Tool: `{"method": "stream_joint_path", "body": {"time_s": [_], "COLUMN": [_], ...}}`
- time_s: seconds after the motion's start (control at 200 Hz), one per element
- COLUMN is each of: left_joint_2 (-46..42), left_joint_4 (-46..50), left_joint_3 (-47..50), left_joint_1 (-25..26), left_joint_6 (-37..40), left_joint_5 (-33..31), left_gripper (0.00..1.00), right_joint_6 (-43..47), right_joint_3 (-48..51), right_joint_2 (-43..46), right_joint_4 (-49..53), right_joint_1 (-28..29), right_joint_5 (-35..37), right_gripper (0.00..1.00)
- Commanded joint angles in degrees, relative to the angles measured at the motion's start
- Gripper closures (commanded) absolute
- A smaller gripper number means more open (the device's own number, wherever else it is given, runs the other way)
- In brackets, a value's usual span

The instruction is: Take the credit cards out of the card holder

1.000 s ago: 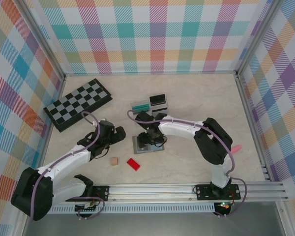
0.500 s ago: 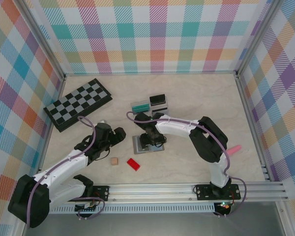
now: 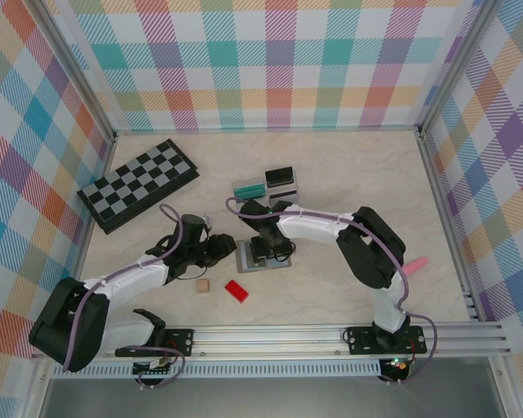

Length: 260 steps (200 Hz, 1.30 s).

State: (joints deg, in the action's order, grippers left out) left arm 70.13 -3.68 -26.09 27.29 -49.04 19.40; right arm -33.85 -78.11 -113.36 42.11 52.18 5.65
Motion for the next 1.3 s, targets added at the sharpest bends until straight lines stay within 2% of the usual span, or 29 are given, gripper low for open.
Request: {"method": "stream_joint_path", "body": {"time_s": [0.0,0.61,0.73,1.295], "left_joint_2": [1.57,12.06,12.73,15.22], "left_joint_4": [-2.93,-3.75,-3.08,-3.76], "left_joint_3": [-1.59,-5.56,-5.55,-6.96], "left_joint_1": [0.68,5.01,5.06,5.58], "left_joint_6": [-1.6,-2.44,-2.89,-2.33], "left_joint_5": [3.63,2.31,1.08,3.01], "left_gripper": [0.62,0.69,0.69,0.78], "right_joint_6": [-1.48,-2.09,-2.18,-2.43], "right_joint_3": [3.69,5.94,6.36,7.35], "right_joint_2": [-2.05,-0.99,-0.64,-0.12], "right_joint_4": [-1.57,-4.31,-4.64,-5.79], "right_joint_1": [-0.41,-1.38,-1.54,-1.79], "right_joint_5": [-2.53,-4.01,-4.2,-5.03], "right_gripper": [0.43,0.44,0.44,0.46]}}
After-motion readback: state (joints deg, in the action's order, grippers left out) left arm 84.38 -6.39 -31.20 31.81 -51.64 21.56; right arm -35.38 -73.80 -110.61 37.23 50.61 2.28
